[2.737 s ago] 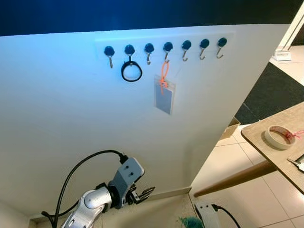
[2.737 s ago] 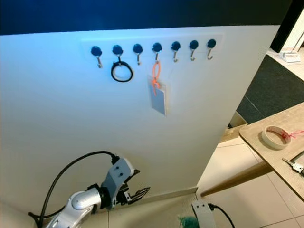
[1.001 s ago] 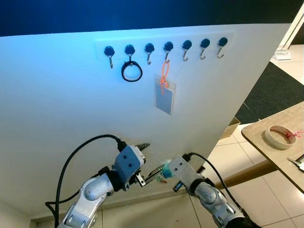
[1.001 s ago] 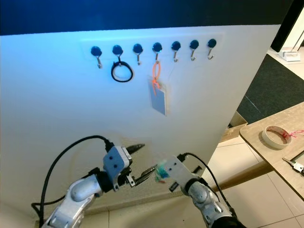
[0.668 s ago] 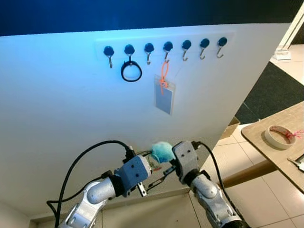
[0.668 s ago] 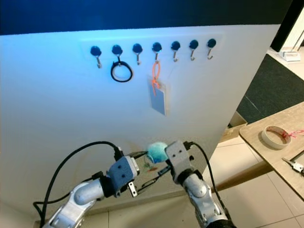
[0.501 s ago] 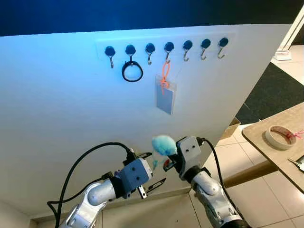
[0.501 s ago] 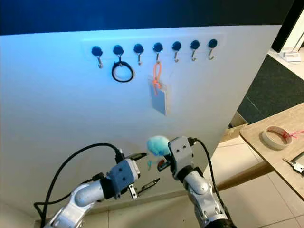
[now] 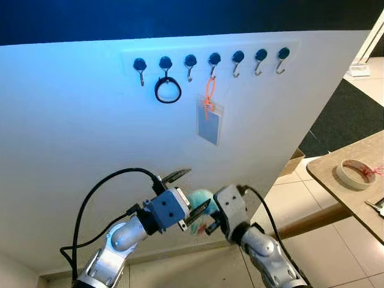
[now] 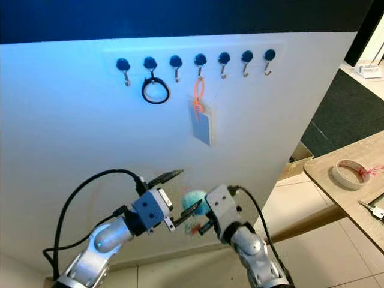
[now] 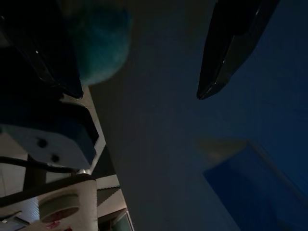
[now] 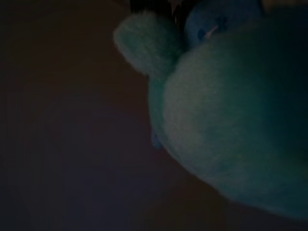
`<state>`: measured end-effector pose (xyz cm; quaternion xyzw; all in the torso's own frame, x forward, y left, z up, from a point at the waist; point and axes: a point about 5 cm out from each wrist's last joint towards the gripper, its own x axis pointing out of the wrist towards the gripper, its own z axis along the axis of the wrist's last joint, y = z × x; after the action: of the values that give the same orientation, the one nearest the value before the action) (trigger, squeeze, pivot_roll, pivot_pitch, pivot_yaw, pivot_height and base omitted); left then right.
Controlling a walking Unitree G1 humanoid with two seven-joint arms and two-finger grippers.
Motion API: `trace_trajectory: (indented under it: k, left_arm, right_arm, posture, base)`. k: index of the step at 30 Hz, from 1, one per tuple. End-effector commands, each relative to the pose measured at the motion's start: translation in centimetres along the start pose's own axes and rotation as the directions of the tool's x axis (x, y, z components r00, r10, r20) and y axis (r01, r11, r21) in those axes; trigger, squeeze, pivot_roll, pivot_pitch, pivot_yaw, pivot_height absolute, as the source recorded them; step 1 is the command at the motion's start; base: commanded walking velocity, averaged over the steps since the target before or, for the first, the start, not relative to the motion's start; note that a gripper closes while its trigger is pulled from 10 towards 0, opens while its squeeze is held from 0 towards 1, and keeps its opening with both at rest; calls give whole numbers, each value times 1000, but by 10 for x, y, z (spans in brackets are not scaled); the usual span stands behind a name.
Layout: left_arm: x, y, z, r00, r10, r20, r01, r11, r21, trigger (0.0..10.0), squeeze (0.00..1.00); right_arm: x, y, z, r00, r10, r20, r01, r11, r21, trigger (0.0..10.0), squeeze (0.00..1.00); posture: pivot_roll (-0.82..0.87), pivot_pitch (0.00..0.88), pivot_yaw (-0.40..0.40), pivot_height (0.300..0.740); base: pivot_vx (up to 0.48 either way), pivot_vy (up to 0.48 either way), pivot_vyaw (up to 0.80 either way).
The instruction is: Hang keys on a hook
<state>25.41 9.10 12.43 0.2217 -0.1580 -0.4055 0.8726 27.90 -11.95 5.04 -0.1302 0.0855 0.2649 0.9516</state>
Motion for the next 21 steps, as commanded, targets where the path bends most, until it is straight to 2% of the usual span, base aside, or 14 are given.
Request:
trace_trajectory:
  k: [1, 5, 10, 14, 21]
  left_arm:
    - [-5, -4, -5, 999, -31, -23, 32, 999, 13, 10000, 0]
    - [-5, -6, -3, 999, -41, -13, 41, 999, 8, 10000, 0]
    - [-2, -22, -2, 988, -153, 0, 153, 988, 31, 10000, 0]
    - [-2, -28, -4, 978, -208, -20, 209, 976, 57, 10000, 0]
    - [-1, -28, -9, 976, -214, -43, 217, 973, 76, 10000, 0]
  right_arm:
    - [-3, -2, -11, 998, -13, -56, 13, 1000, -3, 10000, 0]
    - [-4, -3, -13, 998, -15, -63, 15, 1000, 1, 10000, 0]
    - [-6, -1, -15, 997, 3, -79, -4, 1000, -11, 10000, 0]
    - [-5, 3, -14, 997, 21, -71, -22, 1000, -12, 10000, 0]
    - [-4, 13, -5, 997, 81, -14, -81, 997, -7, 10000, 0]
  posture:
    - [45, 106, -17, 740]
    - [46, 103, -17, 740]
    - [47, 100, -16, 740]
    - [47, 98, -15, 740]
    - [43, 92, -11, 740]
  base:
    - [0, 0, 0]
    - [0, 0, 0]
    - [0, 0, 0]
    - [0, 0, 0]
    - [0, 0, 0]
